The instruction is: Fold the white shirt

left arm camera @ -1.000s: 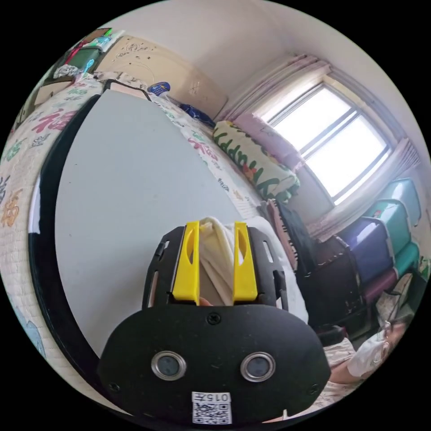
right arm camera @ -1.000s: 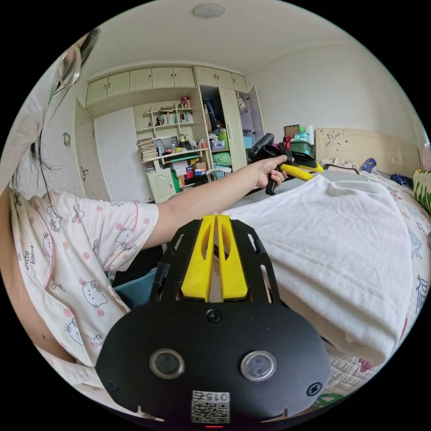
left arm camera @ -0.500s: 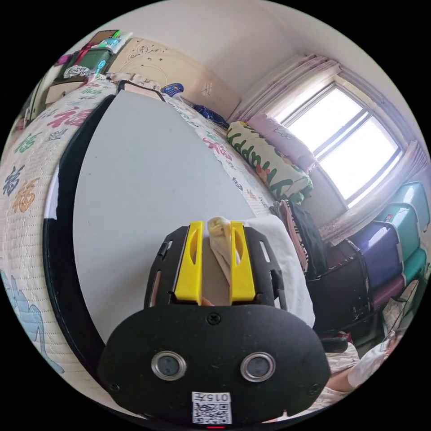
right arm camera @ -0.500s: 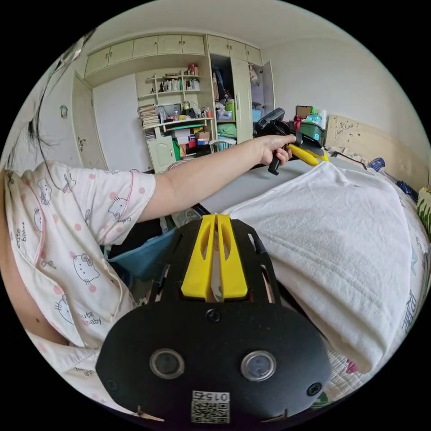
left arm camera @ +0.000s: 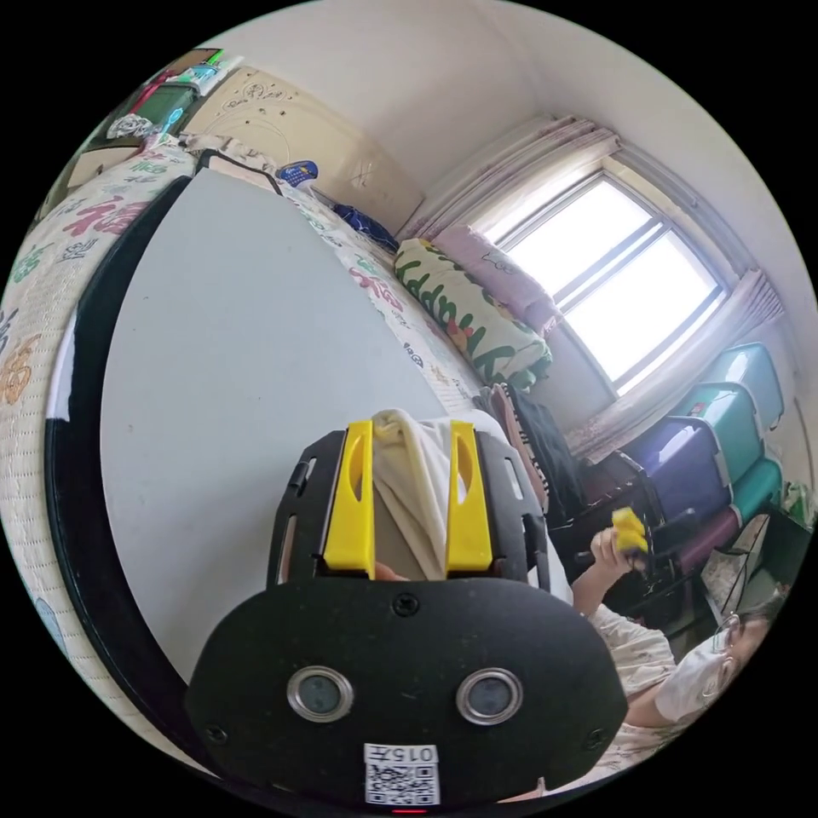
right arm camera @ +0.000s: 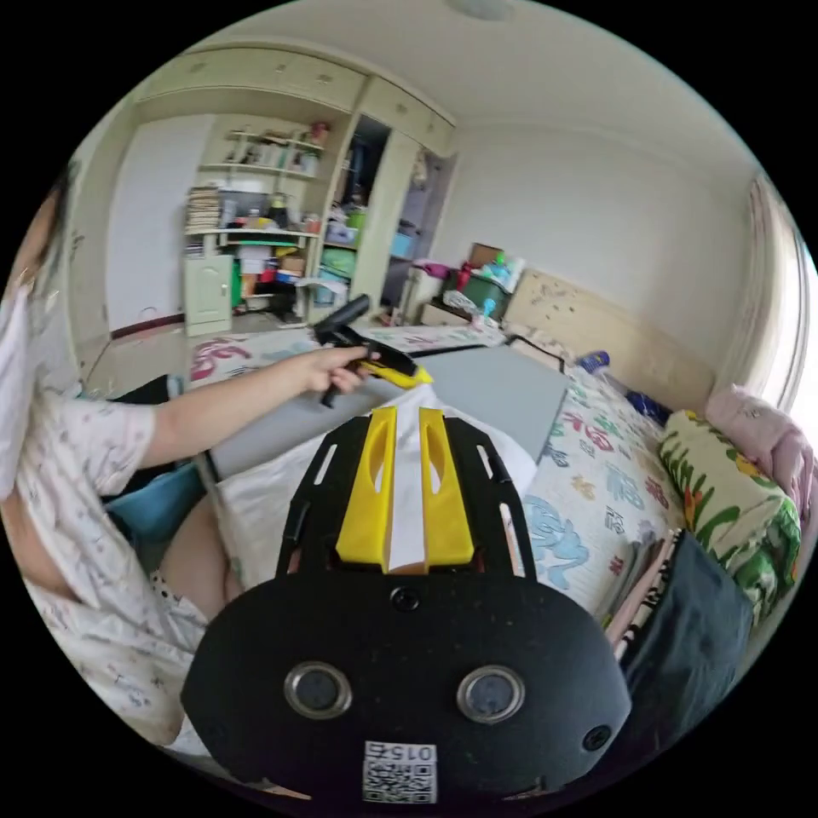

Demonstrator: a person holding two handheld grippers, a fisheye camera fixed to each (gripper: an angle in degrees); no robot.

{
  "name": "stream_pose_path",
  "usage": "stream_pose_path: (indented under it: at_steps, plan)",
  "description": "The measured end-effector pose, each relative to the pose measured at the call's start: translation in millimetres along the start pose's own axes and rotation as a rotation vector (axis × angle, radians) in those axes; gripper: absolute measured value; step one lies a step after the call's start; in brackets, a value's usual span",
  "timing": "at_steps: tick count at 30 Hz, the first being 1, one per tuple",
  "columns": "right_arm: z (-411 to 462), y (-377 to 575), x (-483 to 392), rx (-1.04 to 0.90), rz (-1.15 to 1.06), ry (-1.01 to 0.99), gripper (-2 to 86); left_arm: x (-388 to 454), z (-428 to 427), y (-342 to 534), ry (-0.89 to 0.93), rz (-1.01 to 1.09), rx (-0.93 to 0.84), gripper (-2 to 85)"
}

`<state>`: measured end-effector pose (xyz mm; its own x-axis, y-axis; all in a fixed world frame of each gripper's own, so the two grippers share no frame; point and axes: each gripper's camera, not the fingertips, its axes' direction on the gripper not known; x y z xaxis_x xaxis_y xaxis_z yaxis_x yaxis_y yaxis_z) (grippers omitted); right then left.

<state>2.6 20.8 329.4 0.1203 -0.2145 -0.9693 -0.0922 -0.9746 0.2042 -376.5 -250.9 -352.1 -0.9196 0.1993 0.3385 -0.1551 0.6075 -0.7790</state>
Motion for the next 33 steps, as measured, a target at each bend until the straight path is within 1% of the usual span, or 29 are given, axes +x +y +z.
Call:
stream_pose_path:
  at_steps: [3,5,7,10,13,17,21,24,28,32,33]
  plan:
    - [79.1,-32.6,8.5,-0.125,0.029,0.034,0.4,14.4,17.1,0.5,-0.057,0.027,-0.051,11.7]
    - [126.4,-49.3,4.7,-0.219,0.026,0.048,-0.5,24.4,30.1,0.9,-0.088,0.060,-0.096,11.3]
    - [175.5,-66.3,-1.5,-0.304,0.030,0.135,-0.8,35.6,40.4,1.8,-0.129,0.081,-0.118,10.7]
    - [214.2,-76.8,-10.6,-0.358,0.047,0.275,-1.0,43.4,45.8,2.1,-0.141,0.080,-0.126,9.9]
    - [238.0,-81.1,-23.5,-0.408,0.038,0.324,-1.0,45.7,55.5,2.4,-0.163,0.081,-0.156,9.3]
    - [251.4,-88.8,-31.8,-0.418,0.064,0.348,-1.0,46.2,60.5,2.0,-0.159,0.068,-0.165,9.4]
    - [237.0,-108.2,-46.3,-0.391,0.066,0.352,-1.0,44.1,61.9,1.0,-0.148,0.038,-0.163,10.1]
    - [189.1,-121.1,-55.5,-0.305,0.107,0.303,-1.0,38.6,57.5,0.5,-0.104,0.005,-0.127,10.1]
    - [88.3,-119.5,-89.2,-0.207,0.025,0.066,-0.8,35.2,54.0,-0.4,-0.089,0.000,-0.106,9.9]
    - [15.1,-106.9,-119.3,-0.200,-0.051,-0.093,-0.9,41.9,54.6,-1.1,-0.130,0.032,-0.098,9.9]
    - [-3.3,-102.4,-129.7,-0.213,-0.070,-0.173,-0.9,42.3,56.2,-1.3,-0.141,0.035,-0.102,9.9]
